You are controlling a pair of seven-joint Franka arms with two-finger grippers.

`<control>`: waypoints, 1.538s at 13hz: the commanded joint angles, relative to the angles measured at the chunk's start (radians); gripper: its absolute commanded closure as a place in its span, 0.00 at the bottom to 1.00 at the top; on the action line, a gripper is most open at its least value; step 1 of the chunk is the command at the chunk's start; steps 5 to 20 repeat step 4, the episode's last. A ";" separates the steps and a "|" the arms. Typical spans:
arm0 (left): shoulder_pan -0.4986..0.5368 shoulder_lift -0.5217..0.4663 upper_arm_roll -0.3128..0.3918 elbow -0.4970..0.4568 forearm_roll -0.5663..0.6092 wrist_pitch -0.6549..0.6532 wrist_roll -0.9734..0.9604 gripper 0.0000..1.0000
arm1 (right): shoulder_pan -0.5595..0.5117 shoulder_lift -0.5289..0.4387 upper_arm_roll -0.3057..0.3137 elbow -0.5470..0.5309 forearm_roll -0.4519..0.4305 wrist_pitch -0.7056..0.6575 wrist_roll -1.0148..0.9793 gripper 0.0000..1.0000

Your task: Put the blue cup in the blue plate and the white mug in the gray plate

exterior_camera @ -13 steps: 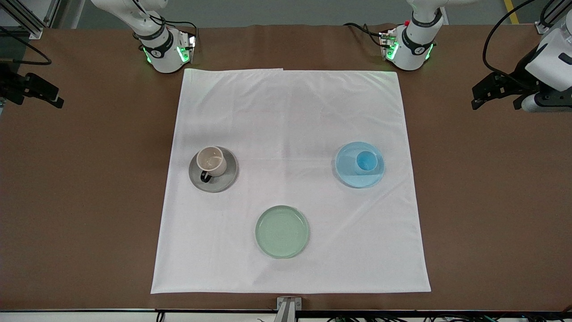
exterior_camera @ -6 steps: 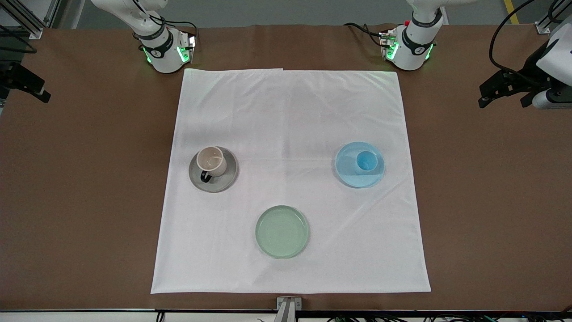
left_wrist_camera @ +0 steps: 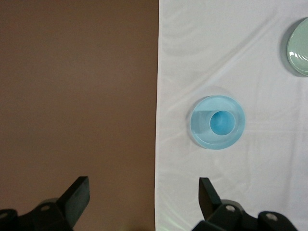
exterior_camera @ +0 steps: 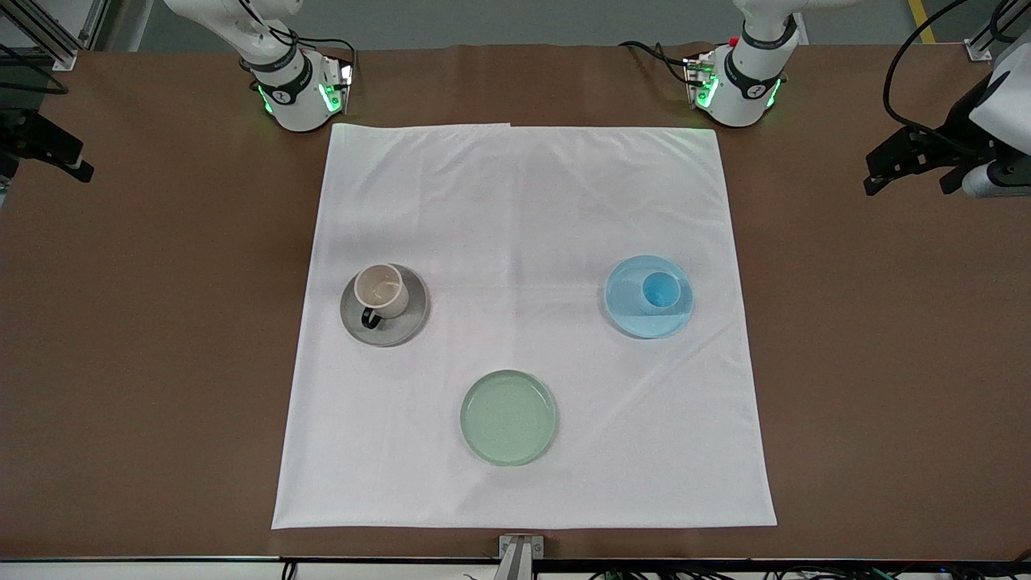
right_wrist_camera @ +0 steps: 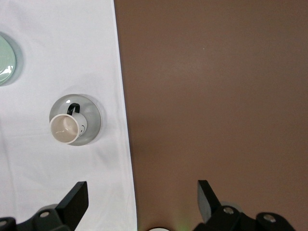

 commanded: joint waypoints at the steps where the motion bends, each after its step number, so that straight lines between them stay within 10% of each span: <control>1: 0.006 0.023 -0.003 0.042 0.017 -0.002 0.007 0.00 | -0.011 0.001 0.003 0.008 0.007 -0.014 -0.070 0.00; 20: 0.003 0.023 -0.003 0.041 0.038 -0.003 0.007 0.00 | -0.011 0.000 0.001 0.008 0.010 -0.027 -0.054 0.00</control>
